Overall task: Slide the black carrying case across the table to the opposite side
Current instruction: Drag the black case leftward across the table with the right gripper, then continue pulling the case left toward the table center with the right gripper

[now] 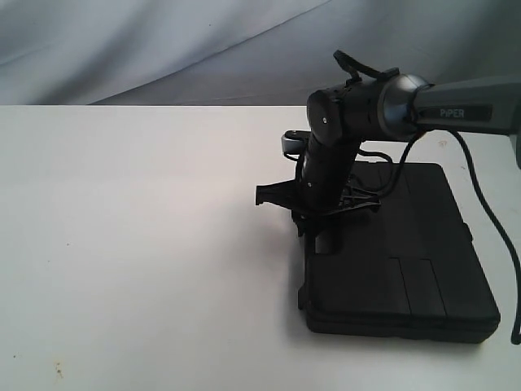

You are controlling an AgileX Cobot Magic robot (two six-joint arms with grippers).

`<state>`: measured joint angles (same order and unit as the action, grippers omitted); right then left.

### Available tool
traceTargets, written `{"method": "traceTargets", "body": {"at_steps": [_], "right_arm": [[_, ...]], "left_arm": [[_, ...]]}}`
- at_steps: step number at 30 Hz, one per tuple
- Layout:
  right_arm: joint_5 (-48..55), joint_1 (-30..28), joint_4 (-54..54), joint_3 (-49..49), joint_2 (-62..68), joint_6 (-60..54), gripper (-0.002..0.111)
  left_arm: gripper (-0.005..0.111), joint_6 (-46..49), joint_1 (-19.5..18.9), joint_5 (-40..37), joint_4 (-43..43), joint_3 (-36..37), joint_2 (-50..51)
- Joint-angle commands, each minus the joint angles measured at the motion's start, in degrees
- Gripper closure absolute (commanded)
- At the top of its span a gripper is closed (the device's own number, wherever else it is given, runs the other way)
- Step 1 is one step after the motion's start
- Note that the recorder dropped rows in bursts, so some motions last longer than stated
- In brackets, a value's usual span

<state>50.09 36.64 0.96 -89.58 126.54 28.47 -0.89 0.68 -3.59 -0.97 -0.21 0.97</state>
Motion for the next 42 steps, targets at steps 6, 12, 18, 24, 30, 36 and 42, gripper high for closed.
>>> {"method": "traceTargets", "body": {"at_steps": [6, 12, 18, 24, 30, 36, 42], "right_arm": [[-1.89, 2.23, -0.21, -0.30, 0.75, 2.49, 0.108], [1.56, 5.33, 1.72, -9.76, 5.46, 3.04, 0.108], [4.61, 8.35, 3.69, -21.62, 11.94, 6.10, 0.108], [4.12, 9.62, 4.24, -26.55, 15.02, 11.24, 0.108], [3.82, 10.20, 4.24, -27.87, 15.88, 12.33, 0.108], [4.75, 10.20, 4.24, -27.87, 15.88, 10.36, 0.108], [7.17, 10.20, 3.62, -27.87, 15.88, 7.35, 0.108]], "left_arm": [[0.107, -0.58, 0.04, 0.47, 0.04, 0.21, -0.27], [0.107, -0.58, 0.04, 0.47, 0.04, 0.21, -0.27], [0.107, -0.58, 0.04, 0.47, 0.04, 0.21, -0.27], [0.107, -0.58, 0.04, 0.47, 0.04, 0.21, -0.27], [0.107, -0.58, 0.04, 0.47, 0.04, 0.21, -0.27], [0.107, -0.58, 0.04, 0.47, 0.04, 0.21, -0.27], [0.107, -0.58, 0.04, 0.47, 0.04, 0.21, -0.27]]}}
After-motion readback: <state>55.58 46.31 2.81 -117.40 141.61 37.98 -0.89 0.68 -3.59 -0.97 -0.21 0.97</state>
